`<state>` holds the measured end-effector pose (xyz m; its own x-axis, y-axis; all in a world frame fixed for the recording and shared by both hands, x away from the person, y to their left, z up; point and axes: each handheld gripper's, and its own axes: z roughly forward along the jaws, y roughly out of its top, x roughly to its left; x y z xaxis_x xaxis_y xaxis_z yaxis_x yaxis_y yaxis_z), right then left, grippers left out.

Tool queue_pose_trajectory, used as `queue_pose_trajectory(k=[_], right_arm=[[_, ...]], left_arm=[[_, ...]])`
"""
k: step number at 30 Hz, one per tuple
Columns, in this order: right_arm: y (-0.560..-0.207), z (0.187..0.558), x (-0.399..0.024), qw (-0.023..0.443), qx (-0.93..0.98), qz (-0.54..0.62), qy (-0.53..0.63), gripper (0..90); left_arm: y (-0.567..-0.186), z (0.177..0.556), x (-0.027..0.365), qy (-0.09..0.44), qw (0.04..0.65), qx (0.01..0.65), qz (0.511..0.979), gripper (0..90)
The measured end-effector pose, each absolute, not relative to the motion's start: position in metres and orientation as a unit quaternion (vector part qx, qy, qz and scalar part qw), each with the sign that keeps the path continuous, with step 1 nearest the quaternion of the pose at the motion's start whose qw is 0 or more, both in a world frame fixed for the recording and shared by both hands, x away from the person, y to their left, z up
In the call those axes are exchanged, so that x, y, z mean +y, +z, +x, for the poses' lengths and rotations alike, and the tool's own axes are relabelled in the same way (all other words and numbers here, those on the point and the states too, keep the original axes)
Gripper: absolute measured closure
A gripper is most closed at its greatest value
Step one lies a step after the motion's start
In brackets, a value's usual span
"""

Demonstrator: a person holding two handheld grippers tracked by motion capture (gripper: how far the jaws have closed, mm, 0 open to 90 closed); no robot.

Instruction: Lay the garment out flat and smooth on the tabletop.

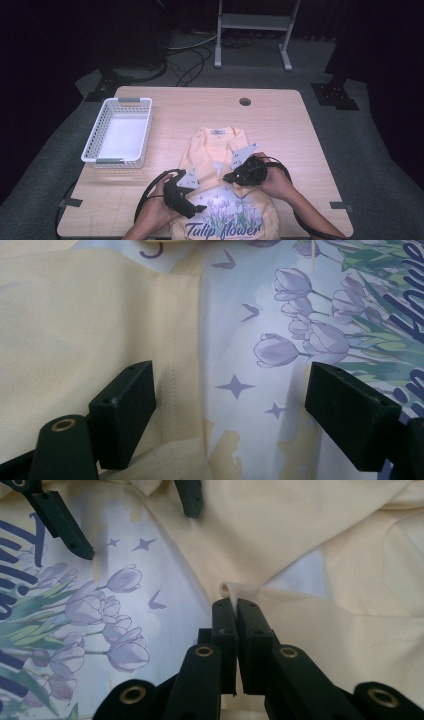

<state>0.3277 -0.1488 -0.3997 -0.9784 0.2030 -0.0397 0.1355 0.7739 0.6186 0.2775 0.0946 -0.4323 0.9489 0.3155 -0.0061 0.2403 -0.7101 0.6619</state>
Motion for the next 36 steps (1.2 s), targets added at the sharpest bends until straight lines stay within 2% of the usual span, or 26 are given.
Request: queue_pose_trajectory(k=[36], right_arm=[[-0.373, 0.33, -0.211, 0.083, 0.941, 0.101, 0.313, 87.7]], left_arm=[[-0.431, 0.275, 0.088, 0.06, 0.333, 0.157, 0.928, 18.0]])
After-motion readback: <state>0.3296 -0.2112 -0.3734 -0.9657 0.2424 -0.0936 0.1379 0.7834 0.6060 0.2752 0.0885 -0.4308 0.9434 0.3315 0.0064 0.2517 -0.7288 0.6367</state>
